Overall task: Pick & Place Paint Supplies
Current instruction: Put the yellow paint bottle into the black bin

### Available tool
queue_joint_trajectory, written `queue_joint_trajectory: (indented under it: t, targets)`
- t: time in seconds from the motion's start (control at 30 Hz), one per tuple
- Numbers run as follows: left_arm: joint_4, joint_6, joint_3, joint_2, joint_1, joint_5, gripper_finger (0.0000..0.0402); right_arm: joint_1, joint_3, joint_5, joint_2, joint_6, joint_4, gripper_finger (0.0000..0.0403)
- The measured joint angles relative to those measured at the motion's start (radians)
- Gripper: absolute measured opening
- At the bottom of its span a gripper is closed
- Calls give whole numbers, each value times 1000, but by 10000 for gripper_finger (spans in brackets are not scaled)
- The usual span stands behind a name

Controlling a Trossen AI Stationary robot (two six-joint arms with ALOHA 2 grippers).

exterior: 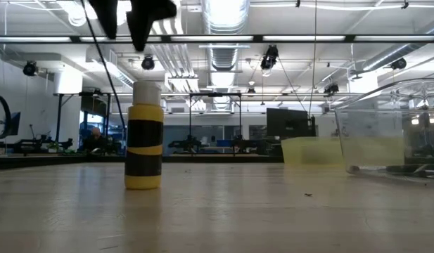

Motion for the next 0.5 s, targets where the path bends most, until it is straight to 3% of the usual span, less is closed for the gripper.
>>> queue_joint_trajectory:
  t: [0.2, 0.33, 0.5]
  targets:
    - [273, -5, -128, -272, 20, 0, 226, -68, -54, -121, 1, 45, 39, 338]
    - [542, 40, -272, -471, 22, 0, 197, -162, -53, -296, 1, 6, 89, 338]
    - [939, 172, -540, -705, 19, 1, 173, -310, -18, -535, 1, -28, 76, 338]
